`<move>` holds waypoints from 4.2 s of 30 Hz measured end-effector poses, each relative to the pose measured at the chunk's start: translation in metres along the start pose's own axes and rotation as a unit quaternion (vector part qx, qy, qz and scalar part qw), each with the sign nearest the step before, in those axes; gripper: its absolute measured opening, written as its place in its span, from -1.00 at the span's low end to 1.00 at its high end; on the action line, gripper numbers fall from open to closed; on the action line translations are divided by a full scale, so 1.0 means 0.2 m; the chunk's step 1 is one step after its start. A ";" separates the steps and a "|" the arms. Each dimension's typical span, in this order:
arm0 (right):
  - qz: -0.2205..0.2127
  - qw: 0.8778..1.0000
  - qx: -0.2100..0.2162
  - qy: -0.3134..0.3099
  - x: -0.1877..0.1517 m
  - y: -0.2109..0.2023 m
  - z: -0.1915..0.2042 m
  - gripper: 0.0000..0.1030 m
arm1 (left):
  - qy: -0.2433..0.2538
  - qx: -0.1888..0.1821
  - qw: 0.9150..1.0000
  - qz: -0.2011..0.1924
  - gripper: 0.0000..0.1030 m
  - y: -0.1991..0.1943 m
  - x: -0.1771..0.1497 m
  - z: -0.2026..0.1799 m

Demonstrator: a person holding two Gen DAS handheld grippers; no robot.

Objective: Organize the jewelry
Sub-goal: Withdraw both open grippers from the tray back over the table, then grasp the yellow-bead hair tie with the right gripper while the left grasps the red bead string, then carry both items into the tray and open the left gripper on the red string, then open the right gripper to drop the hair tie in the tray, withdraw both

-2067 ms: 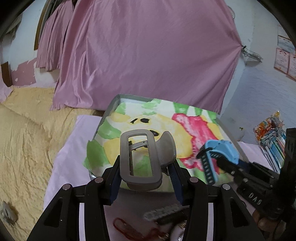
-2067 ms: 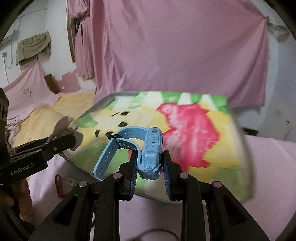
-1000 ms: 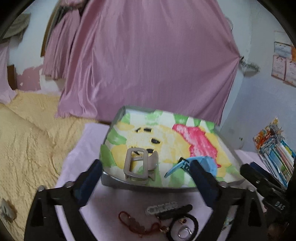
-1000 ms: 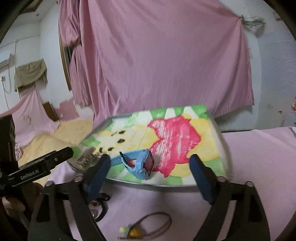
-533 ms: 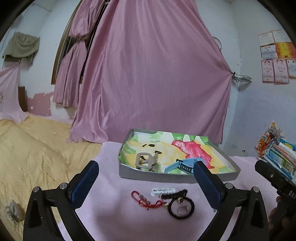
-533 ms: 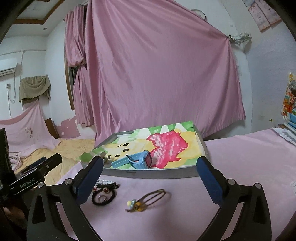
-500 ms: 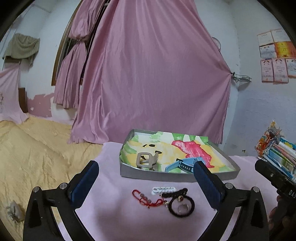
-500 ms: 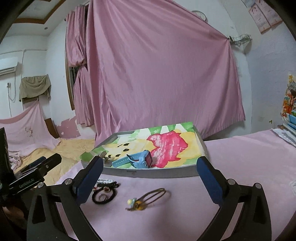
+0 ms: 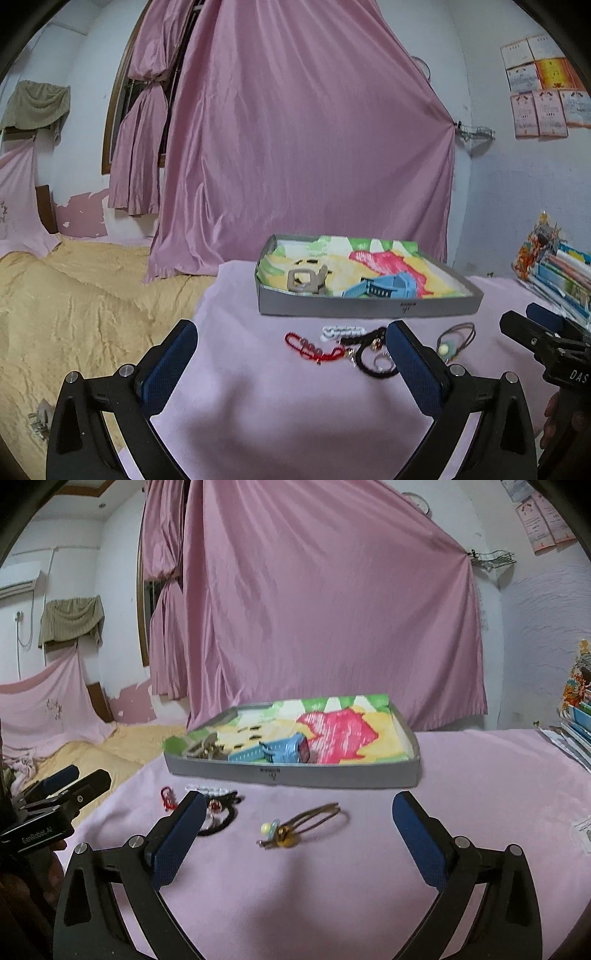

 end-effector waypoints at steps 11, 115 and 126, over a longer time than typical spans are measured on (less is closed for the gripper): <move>0.062 0.998 0.005 -0.011 -0.02 0.10 0.05 0.92 | 0.013 -0.012 0.997 0.074 0.99 0.12 -0.03 0.05; 0.199 0.979 0.032 0.020 0.26 0.79 -0.16 -0.12 | 0.010 -0.099 0.974 0.203 -0.81 0.90 0.30 -0.40; 0.115 0.992 0.021 0.050 0.27 0.54 -0.23 0.17 | -0.011 -0.112 0.983 0.148 0.03 0.71 0.32 -0.36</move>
Point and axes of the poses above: each gripper's, at about its wrist camera, not at the fingertips, and y roughly the way its jaws point, z to its left, x to its top, the point moved 6 cm from there along y, roughly the way its jaws point, and after that the axes turned 9 degrees about z, right-handed, at the moved point
